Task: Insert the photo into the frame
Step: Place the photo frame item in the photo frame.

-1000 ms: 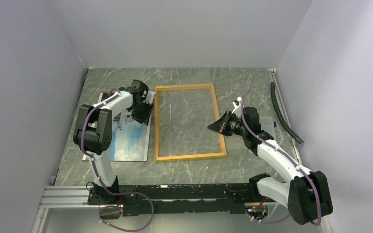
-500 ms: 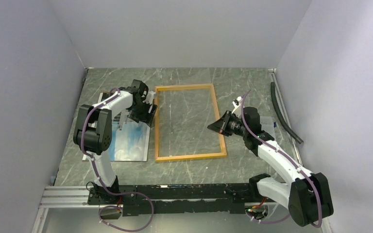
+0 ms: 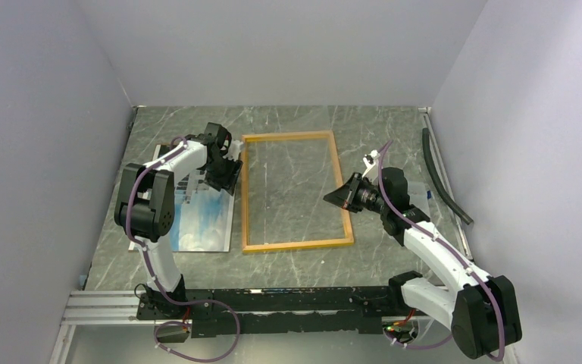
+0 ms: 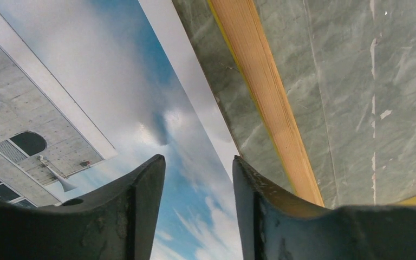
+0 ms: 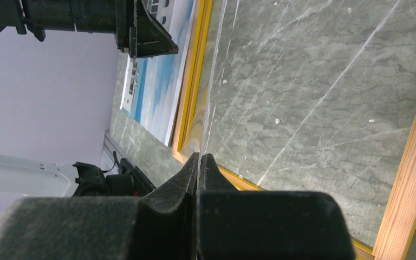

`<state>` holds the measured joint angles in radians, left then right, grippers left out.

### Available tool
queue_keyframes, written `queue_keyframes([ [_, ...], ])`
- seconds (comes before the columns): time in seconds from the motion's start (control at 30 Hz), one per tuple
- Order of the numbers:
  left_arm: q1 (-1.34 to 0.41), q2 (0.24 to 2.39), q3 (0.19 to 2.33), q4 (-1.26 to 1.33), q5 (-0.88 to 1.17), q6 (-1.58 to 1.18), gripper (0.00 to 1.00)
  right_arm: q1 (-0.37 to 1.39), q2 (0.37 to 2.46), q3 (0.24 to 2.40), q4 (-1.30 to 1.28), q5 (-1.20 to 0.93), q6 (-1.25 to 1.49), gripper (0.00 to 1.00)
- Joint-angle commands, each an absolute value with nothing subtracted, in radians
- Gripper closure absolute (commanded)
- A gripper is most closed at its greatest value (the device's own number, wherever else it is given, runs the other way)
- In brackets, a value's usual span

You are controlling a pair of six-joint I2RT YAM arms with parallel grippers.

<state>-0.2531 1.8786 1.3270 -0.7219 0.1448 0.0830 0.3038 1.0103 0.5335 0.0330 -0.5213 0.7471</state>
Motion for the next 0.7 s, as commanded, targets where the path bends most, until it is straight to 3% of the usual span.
queue_keyframes([
  [0.0,-0.259,1.865,1.363,-0.715,0.161,0.076,0.49,0.315,0.994,0.585,0.095,-0.555,0.712,1.0],
  [0.27,-0.259,1.887,1.385,-0.715,0.179,0.07,0.57,0.326,0.99,0.593,0.122,-0.598,0.72,1.0],
  [0.37,-0.259,1.886,1.408,-0.735,0.181,0.069,0.55,0.329,0.995,0.612,0.103,-0.6,0.714,1.0],
  [0.57,-0.256,1.849,1.458,-0.782,0.136,0.097,0.27,0.328,0.996,0.653,0.054,-0.606,0.709,1.0],
  [0.6,-0.256,1.845,1.462,-0.783,0.131,0.096,0.14,0.329,0.994,0.659,0.046,-0.606,0.709,1.0],
  [0.63,-0.255,1.841,1.467,-0.788,0.134,0.098,0.06,0.329,0.992,0.67,0.032,-0.611,0.707,1.0],
  [0.67,-0.254,1.838,1.473,-0.793,0.142,0.099,0.06,0.329,0.993,0.679,0.018,-0.616,0.704,1.0],
])
